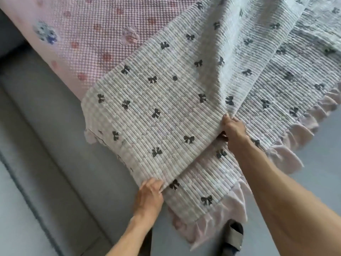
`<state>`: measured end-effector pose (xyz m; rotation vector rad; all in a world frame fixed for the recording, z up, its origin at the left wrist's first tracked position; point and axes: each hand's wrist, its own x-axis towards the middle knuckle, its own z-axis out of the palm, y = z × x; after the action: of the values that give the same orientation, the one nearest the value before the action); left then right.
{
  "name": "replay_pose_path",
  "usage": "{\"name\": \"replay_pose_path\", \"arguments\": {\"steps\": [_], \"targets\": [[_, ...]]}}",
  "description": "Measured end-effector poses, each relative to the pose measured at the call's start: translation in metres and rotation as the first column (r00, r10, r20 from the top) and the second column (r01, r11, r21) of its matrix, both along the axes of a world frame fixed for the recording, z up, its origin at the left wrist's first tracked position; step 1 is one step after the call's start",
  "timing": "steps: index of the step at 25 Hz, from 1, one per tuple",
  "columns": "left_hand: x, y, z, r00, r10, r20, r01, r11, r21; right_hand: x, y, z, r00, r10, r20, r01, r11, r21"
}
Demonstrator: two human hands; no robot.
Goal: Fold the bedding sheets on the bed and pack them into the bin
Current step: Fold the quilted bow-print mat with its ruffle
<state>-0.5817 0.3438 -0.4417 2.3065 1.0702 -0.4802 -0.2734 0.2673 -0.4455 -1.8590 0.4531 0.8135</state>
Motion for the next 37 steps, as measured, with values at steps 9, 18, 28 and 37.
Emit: {"name": "replay_pose_path", "arguments": {"steps": [9,18,28,37], "targets": [[-0.028,-0.155,-0.016,0.979,0.194,-0.057,-0.192,0.981,0.042,-0.027,-0.163,0.011,0.993,0.094,-0.073,-0.097,0.995,-0.032],[-0.035,-0.177,-0.018,0.954,0.196,-0.225,-0.211,0.977,-0.041,-0.046,-0.188,-0.007,0.981,0.176,-0.075,-0.184,0.978,-0.101],[0.115,-0.126,0.215,0.953,-0.066,0.296,0.079,0.996,-0.032,-0.007,-0.181,0.258,0.888,0.164,0.43,-0.185,0.983,0.007],[0.311,-0.178,0.433,0.815,-0.314,0.487,0.232,0.947,0.221,0.114,-0.267,0.462,0.773,0.075,0.63,-0.21,0.967,0.143]]}}
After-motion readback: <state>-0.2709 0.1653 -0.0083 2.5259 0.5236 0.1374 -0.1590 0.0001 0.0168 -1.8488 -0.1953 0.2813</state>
